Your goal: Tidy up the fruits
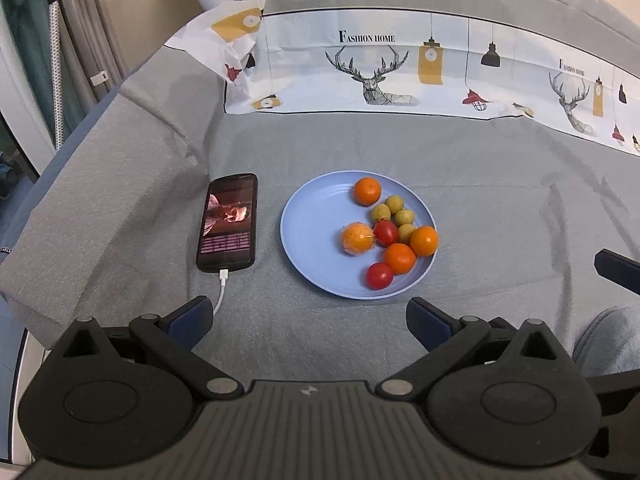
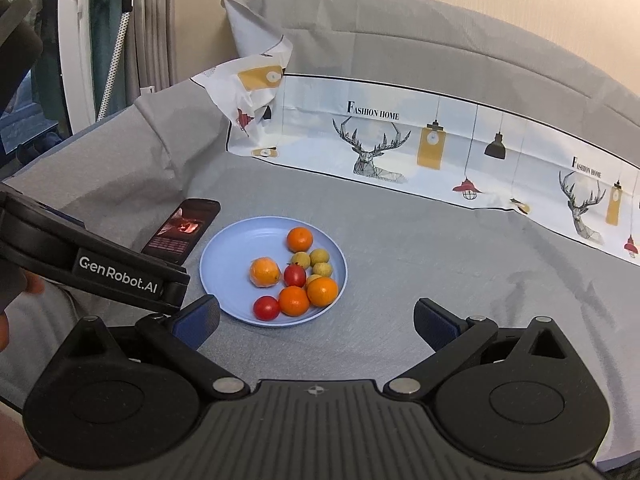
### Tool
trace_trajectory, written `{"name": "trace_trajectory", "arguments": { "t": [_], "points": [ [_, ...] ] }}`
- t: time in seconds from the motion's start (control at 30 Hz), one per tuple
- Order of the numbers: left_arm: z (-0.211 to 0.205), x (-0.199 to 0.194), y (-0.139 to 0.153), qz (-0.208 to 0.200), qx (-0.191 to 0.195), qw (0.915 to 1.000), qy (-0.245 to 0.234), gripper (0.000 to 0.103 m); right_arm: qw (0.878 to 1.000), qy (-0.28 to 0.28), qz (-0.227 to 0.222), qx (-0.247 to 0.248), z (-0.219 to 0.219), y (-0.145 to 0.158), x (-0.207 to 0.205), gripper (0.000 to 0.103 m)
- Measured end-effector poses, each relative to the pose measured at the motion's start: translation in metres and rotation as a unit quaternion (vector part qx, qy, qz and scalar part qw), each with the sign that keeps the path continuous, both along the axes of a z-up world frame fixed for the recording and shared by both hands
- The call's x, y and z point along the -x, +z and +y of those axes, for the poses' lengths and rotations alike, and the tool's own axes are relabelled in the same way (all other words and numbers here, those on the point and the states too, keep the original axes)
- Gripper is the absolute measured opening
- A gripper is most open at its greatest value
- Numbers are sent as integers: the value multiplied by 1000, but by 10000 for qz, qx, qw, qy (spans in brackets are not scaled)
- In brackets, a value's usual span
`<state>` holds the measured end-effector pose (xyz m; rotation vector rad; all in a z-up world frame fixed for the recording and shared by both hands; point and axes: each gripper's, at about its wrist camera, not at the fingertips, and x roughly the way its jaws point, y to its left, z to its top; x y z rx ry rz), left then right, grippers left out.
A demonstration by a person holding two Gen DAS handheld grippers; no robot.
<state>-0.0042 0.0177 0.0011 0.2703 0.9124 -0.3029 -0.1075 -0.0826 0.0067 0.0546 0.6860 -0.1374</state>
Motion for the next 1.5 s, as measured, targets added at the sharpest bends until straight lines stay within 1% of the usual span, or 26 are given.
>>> {"name": "trace_trajectory", "arguments": {
  "t": [0.2, 0.3, 0.5, 0.77, 1.07, 1.5],
  "points": [
    [-1, 4, -2, -151, -198, 9997, 15, 103, 10000, -45, 55, -22, 0, -4, 0, 102],
    [2, 4, -4, -150, -246, 9996, 51, 103, 9999, -52, 122, -46, 0, -6, -2, 102],
    [5, 2, -7, -96, -268, 9995, 116, 103, 9999, -92, 131, -52, 0, -8, -2, 102],
    [6, 2, -9, -75, -285, 9994, 172, 103, 10000, -77, -13, 51, 2, -6, -2, 102],
    [7, -2, -11, -27, -300, 9993, 241, 103, 9999, -46, -117, 14, 3, -5, -2, 102],
    [7, -2, -12, -20, -339, 9991, 245, 103, 9999, 21, -106, 7, 4, -4, -2, 102]
  ]
}}
